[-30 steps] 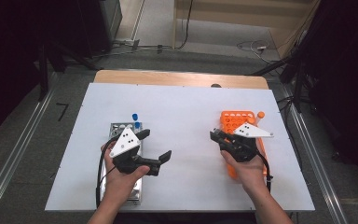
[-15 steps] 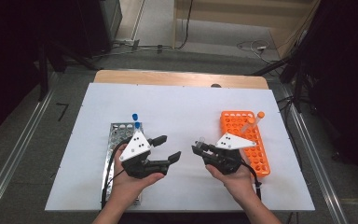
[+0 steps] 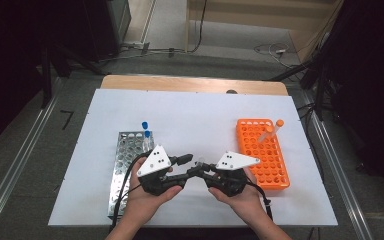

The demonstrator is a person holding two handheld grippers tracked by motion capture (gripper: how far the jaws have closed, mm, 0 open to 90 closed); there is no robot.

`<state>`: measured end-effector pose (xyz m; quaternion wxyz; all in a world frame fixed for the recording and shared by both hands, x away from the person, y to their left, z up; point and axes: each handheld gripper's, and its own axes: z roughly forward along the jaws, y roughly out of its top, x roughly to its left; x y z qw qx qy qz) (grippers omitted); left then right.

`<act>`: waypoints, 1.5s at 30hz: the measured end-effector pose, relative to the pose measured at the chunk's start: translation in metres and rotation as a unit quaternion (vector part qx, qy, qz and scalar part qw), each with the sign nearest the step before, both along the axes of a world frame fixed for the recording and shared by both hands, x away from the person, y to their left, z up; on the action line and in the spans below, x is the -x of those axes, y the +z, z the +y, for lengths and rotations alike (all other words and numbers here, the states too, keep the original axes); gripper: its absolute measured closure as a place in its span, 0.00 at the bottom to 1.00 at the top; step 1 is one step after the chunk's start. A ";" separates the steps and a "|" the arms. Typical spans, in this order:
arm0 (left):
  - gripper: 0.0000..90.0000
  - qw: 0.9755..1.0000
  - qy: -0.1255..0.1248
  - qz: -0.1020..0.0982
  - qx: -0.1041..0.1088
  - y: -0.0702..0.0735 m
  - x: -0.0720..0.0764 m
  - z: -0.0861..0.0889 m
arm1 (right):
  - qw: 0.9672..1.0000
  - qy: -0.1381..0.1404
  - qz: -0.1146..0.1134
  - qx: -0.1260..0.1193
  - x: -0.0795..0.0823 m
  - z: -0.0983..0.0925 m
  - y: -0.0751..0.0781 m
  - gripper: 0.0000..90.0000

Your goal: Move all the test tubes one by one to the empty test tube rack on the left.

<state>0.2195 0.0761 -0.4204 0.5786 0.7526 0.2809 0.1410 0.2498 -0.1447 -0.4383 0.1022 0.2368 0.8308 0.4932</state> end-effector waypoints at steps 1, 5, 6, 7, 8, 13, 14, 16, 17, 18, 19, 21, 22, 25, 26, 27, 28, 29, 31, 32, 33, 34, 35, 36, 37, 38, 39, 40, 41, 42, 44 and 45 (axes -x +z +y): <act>0.69 1.000 -0.004 0.000 0.001 0.000 0.000 -0.001 | 1.000 0.004 -0.001 0.002 0.001 0.001 0.000 0.82; 0.73 1.000 -0.006 0.001 -0.005 -0.002 0.000 -0.004 | 1.000 0.017 -0.003 0.002 0.004 0.004 0.001 0.82; 0.74 1.000 -0.006 -0.001 -0.008 -0.002 0.001 -0.005 | 1.000 0.018 -0.003 0.003 0.005 0.005 0.001 0.82; 0.74 1.000 -0.006 -0.002 -0.009 -0.002 0.001 -0.006 | 1.000 0.020 -0.002 0.003 0.005 0.006 0.001 0.82; 0.76 1.000 -0.005 -0.002 -0.010 -0.002 0.001 -0.006 | 1.000 0.024 -0.003 0.004 0.006 0.006 0.001 0.82; 0.82 1.000 -0.001 -0.009 -0.021 -0.003 0.002 -0.008 | 0.999 0.035 -0.003 0.007 0.008 0.009 0.001 0.82; 0.83 1.000 0.002 -0.012 -0.024 -0.003 0.002 -0.008 | 0.999 0.037 -0.002 0.006 0.008 0.009 0.001 0.82; 0.83 1.000 0.003 -0.013 -0.027 -0.003 0.002 -0.008 | 0.999 0.038 0.000 0.006 0.007 0.008 0.001 0.82; 0.84 1.000 0.004 -0.014 -0.028 -0.003 0.002 -0.008 | 0.999 0.039 0.000 0.006 0.007 0.008 0.001 0.82; 0.84 0.999 0.005 -0.015 -0.029 -0.003 0.002 -0.008 | 0.999 0.038 0.001 0.006 0.007 0.008 0.001 0.82; 0.85 0.999 0.006 -0.016 -0.030 -0.003 0.002 -0.008 | 0.999 0.038 0.002 0.006 0.007 0.008 0.001 0.82; 0.85 0.999 0.006 -0.017 -0.030 -0.003 0.002 -0.007 | 0.999 0.038 0.002 0.005 0.007 0.008 0.000 0.82; 0.85 0.999 0.006 -0.018 -0.029 -0.003 0.002 -0.007 | 0.999 0.038 0.002 0.005 0.007 0.008 0.000 0.82; 0.85 1.000 0.005 -0.017 -0.026 -0.003 0.002 -0.007 | 0.999 0.042 0.002 0.004 0.006 0.007 0.001 0.81; 0.85 1.000 0.005 -0.016 -0.023 -0.003 0.002 -0.006 | 0.999 0.043 0.001 0.002 0.006 0.006 0.001 0.81; 0.85 1.000 0.007 -0.017 -0.023 -0.003 0.002 -0.006 | 0.999 0.043 0.001 0.001 0.005 0.006 0.001 0.80; 0.85 1.000 0.010 -0.017 -0.024 -0.002 0.002 -0.005 | 0.999 0.043 0.002 -0.001 0.005 0.005 0.001 0.76; 0.85 1.000 0.010 -0.016 -0.024 -0.002 0.001 -0.004 | 0.999 0.043 0.000 -0.002 0.004 0.004 0.002 0.72; 0.85 1.000 0.014 -0.017 -0.020 -0.002 0.001 -0.001 | 0.999 0.041 -0.005 -0.004 0.004 0.002 0.003 0.63; 0.85 1.000 0.016 -0.017 -0.019 -0.001 0.000 0.001 | 0.999 0.042 -0.004 -0.006 0.004 0.001 0.003 0.59; 0.85 0.999 0.018 -0.017 -0.021 -0.001 0.000 0.003 | 0.999 0.047 -0.002 -0.008 0.003 0.000 0.004 0.54; 0.85 0.999 0.020 -0.018 -0.018 0.000 0.000 0.004 | 0.999 0.050 0.001 -0.008 0.002 0.000 0.004 0.49; 0.85 0.999 0.023 -0.018 -0.018 0.000 -0.001 0.006 | 0.999 0.053 0.004 -0.008 0.002 -0.001 0.004 0.44; 0.85 0.999 0.025 -0.017 -0.016 0.001 -0.001 0.008 | 0.998 0.054 0.005 -0.008 0.001 -0.001 0.004 0.38; 0.85 0.999 0.028 -0.018 -0.016 0.001 -0.002 0.011 | 0.998 0.055 0.009 -0.010 0.000 -0.001 0.004 0.33; 0.85 0.999 0.031 -0.019 -0.013 0.002 -0.002 0.013 | 0.998 0.054 0.015 -0.012 -0.001 -0.002 0.004 0.29; 0.85 0.999 0.033 -0.019 -0.013 0.002 -0.003 0.015 | 0.998 0.053 0.019 -0.015 -0.002 -0.003 0.004 0.25; 0.85 0.999 0.037 -0.019 -0.012 0.003 -0.003 0.017 | 0.998 0.050 0.021 -0.018 -0.003 -0.004 0.005 0.21; 0.85 0.999 0.039 -0.019 -0.011 0.003 -0.003 0.020 | 0.998 0.047 0.024 -0.020 -0.004 -0.005 0.005 0.18; 0.85 0.999 0.043 -0.020 -0.010 0.004 -0.004 0.022 | 0.998 0.045 0.027 -0.023 -0.005 -0.007 0.005 0.14; 0.85 0.999 0.048 -0.021 -0.007 0.005 -0.004 0.027 | 0.999 0.043 0.023 -0.022 -0.007 -0.011 0.005 0.07; 0.85 0.998 0.051 -0.021 -0.007 0.006 -0.005 0.029 | 0.999 0.042 0.024 -0.025 -0.009 -0.013 0.005 0.05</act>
